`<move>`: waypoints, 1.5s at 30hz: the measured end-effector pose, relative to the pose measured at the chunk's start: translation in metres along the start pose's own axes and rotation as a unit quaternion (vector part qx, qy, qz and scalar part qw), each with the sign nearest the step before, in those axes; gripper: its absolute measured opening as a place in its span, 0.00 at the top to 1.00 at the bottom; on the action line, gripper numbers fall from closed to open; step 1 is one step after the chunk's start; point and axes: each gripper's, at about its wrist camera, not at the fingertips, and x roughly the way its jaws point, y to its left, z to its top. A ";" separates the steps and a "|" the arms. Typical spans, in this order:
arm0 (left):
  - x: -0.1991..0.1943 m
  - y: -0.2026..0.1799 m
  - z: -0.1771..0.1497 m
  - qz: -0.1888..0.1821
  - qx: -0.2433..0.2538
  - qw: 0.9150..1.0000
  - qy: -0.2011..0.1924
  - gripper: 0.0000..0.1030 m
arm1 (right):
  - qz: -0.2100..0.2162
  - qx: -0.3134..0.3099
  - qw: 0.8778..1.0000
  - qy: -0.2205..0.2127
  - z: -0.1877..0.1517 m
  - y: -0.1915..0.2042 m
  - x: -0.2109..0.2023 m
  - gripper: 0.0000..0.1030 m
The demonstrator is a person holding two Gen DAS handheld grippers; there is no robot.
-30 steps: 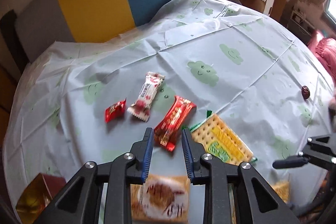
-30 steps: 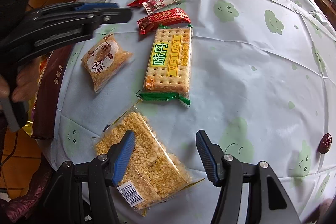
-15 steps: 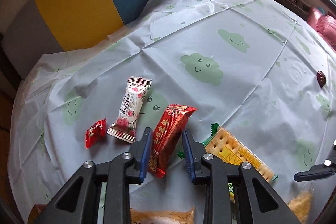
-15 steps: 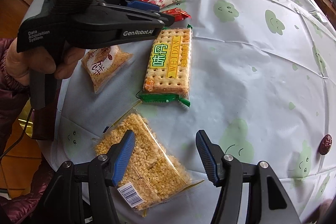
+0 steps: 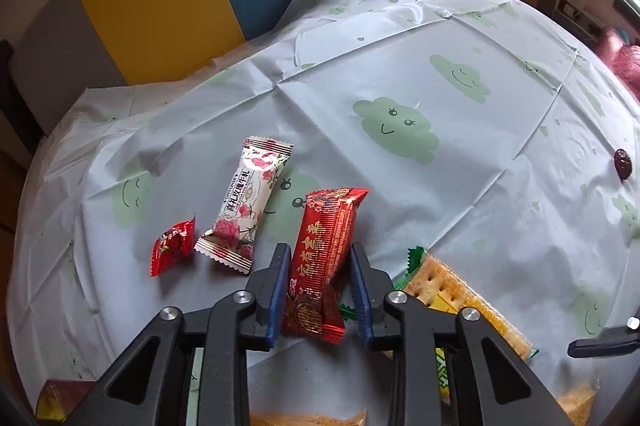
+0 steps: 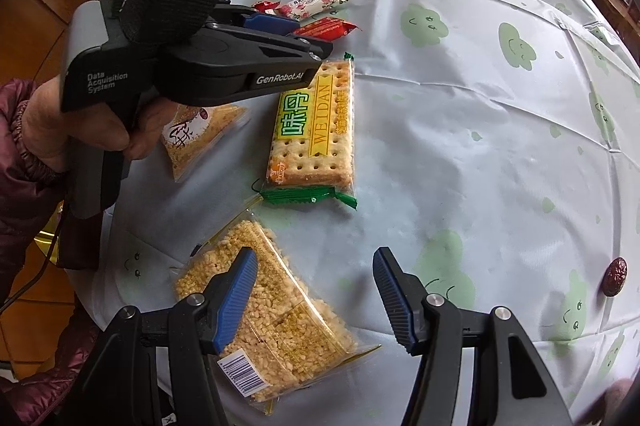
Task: Organize snacks
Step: 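Lower the left gripper onto the red snack pack and close it, then lift the red snack pack with the left gripper while the right gripper grasps the WEIDAN cracker pack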
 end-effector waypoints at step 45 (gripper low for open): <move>-0.123 -0.030 -0.218 0.014 -0.187 0.981 -0.055 0.73 | -0.008 0.051 0.999 -0.014 0.006 -0.042 -0.009 0.36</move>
